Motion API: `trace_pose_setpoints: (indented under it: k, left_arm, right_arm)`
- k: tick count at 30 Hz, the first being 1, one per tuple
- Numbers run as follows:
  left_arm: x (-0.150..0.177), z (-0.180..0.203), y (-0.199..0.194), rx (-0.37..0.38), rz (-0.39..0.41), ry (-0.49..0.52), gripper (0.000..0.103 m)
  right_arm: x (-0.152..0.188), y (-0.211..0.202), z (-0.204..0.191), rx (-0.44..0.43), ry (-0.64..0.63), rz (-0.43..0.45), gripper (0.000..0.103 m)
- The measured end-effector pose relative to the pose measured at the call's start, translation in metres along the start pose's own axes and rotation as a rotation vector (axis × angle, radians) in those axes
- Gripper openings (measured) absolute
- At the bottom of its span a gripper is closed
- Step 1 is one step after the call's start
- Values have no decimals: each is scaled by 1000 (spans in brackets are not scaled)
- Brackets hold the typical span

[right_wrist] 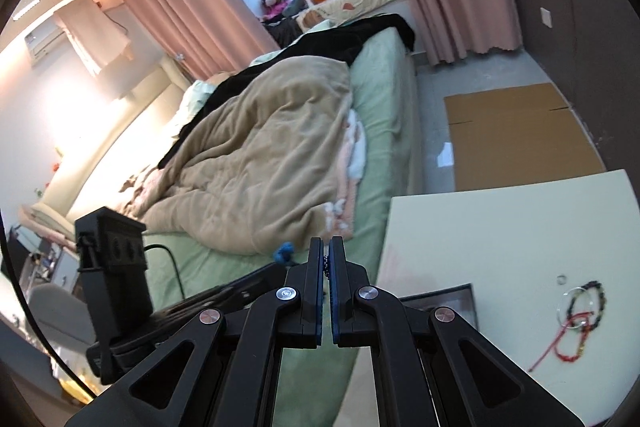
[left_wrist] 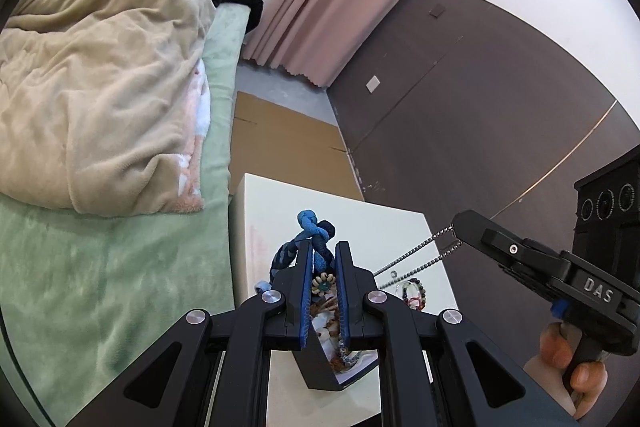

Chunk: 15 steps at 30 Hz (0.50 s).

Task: Organize jewelry
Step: 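Lift the silver chain pendant with the right gripper and lower the blue cord into the box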

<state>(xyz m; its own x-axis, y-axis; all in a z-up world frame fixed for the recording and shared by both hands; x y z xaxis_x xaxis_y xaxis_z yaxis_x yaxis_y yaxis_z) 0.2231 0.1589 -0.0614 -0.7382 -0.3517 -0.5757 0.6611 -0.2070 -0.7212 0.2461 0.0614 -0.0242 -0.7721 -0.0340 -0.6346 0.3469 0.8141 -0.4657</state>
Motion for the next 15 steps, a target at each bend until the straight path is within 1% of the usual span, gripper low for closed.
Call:
trace_pose_setpoints:
  k: [3, 5, 6, 8, 9, 10, 11, 15]
  left_arm:
    - [1, 0, 3, -5, -5, 1, 11]
    - [1, 0, 5, -8, -7, 1, 11]
    - [1, 0, 6, -10, -8, 2, 11]
    - [3, 2, 8, -13, -12, 8, 11]
    - [3, 2, 9, -14, -14, 10, 11]
    - [3, 4, 10, -14, -18, 12, 11]
    - [3, 6, 12, -13, -21, 14, 11]
    - [9, 20, 19, -3, -38, 43, 11]
  right_arm:
    - [3, 4, 2, -9, 6, -7, 4]
    - [7, 8, 10, 17, 12, -18, 4]
    - [11, 10, 19, 33, 27, -36, 7]
    - [18, 15, 32, 36, 63, -65, 23]
    - [20, 15, 36, 34, 76, -70, 43]
    - [22, 15, 41, 27, 83, -69, 58]
    - [23, 13, 44, 22, 82, -64, 59]
    - [26, 1, 61, 30, 96, -50, 60]
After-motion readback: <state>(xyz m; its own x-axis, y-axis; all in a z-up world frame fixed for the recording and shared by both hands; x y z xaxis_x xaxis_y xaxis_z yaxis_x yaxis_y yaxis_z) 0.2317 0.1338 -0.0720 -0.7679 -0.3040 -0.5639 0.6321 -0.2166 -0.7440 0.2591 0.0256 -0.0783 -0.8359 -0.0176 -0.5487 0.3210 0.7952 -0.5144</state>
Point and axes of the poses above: each gripper's, at about its wrist camera, not at the fingertips, and y roughly the way its jaws point, z to its right, x to its underside, the point moved 9 cm from there along y, roughly the way its jaws point, and after that the axes turned 14 degrees about -x, right-handed, at the moved point
